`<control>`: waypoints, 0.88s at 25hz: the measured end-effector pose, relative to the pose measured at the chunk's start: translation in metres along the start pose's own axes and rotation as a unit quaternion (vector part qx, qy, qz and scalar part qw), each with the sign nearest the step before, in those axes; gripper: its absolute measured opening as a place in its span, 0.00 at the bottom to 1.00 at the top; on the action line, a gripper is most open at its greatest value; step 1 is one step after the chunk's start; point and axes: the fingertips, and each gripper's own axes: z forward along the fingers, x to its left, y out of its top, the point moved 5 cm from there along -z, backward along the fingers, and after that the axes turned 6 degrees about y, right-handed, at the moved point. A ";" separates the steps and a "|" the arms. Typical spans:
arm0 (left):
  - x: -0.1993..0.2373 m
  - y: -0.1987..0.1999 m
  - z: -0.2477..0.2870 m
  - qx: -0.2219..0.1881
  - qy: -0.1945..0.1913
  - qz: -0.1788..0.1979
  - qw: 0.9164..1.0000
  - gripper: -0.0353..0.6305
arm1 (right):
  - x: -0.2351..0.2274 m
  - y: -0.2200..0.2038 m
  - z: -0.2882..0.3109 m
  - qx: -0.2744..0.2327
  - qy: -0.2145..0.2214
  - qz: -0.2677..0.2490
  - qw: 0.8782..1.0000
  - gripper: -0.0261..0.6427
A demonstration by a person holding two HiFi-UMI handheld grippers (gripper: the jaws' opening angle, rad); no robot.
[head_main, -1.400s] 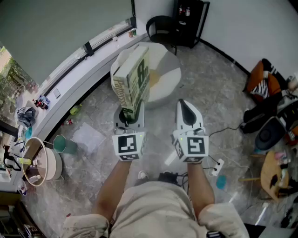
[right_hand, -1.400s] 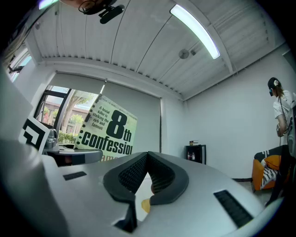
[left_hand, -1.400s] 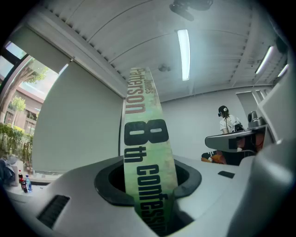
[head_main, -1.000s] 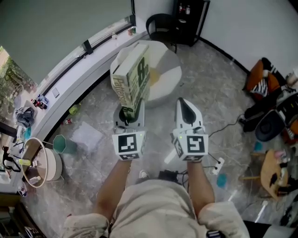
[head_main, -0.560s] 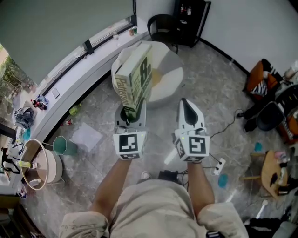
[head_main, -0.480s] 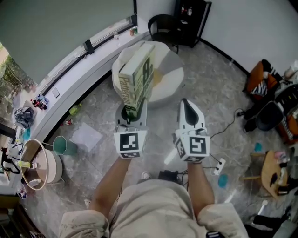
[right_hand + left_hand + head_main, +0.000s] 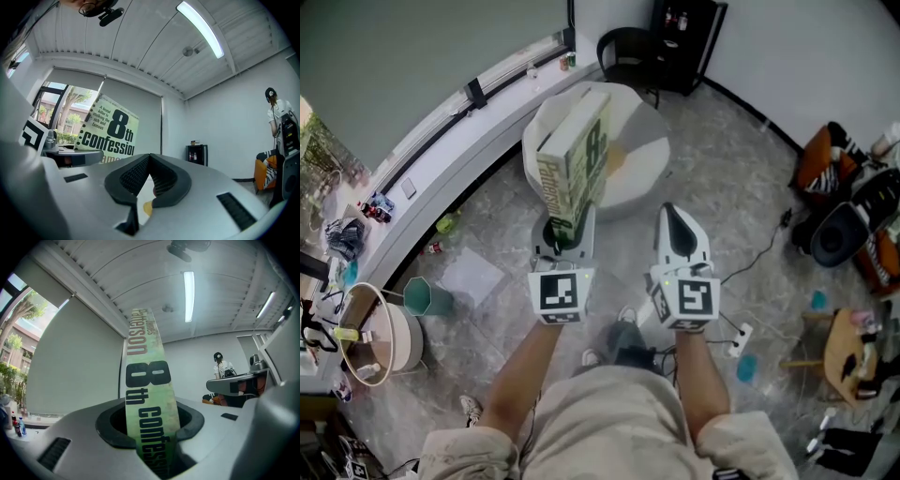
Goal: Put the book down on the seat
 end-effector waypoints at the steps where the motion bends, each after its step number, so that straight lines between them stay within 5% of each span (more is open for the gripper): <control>1: -0.001 -0.001 0.006 0.001 0.003 0.000 1.000 0.31 | -0.004 -0.001 0.005 0.000 0.000 0.003 1.000 0.04; 22: -0.051 0.001 0.145 0.008 0.051 0.014 0.999 0.31 | -0.132 0.000 0.110 -0.027 0.051 0.033 0.998 0.04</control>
